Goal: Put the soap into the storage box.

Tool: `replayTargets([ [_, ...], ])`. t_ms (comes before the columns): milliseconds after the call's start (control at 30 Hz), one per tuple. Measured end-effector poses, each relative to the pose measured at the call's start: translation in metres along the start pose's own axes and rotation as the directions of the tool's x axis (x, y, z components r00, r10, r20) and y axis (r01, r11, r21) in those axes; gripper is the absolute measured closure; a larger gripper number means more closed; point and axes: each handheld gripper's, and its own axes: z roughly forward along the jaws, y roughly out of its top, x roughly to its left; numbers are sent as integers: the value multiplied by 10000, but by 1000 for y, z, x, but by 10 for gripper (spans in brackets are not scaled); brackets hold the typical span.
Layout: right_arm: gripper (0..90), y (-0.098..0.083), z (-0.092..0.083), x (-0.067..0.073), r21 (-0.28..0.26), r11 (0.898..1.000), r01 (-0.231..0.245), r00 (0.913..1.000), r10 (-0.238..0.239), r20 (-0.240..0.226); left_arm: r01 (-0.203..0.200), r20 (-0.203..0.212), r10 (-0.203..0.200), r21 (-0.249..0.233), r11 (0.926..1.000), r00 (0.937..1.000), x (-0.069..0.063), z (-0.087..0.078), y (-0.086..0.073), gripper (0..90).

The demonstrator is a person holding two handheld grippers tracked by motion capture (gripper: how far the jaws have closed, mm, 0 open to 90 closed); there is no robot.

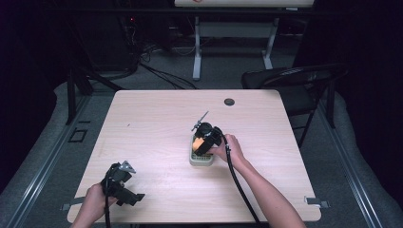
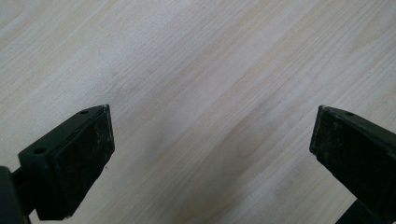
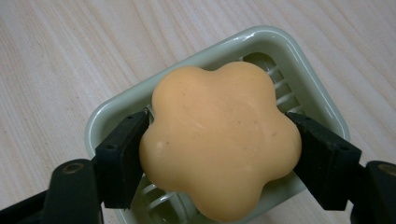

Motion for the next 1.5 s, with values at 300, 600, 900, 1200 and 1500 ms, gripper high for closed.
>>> replayTargets([
  [300, 247, -2, 6, -3, 84, 9999, 117, 9998, -115, -159, 4, 11, -4, 2, 10000, 10000, 0, 0, 0, 2],
  [600, 143, -2, 5, -6, 148, 9999, 8, 9992, -2, -400, -9, 10, 9, 29, 10000, 10000, 0, 1, 0, 2],
  [900, 85, -4, -8, -8, -159, 9994, -305, 9980, 296, -563, -4, -16, 4, 15, 10000, 10000, -1, 0, 1, 2],
  [1200, 47, -6, -35, 1, -208, 9998, -56, 9981, 44, -610, -31, -11, 31, 27, 10000, 10000, -1, 1, 1, 2],
  [1500, 30, -14, -61, 12, 41, 9998, 171, 9988, -169, -463, -58, -42, 58, 12, 10000, 10000, -2, 1, 1, 2],
])
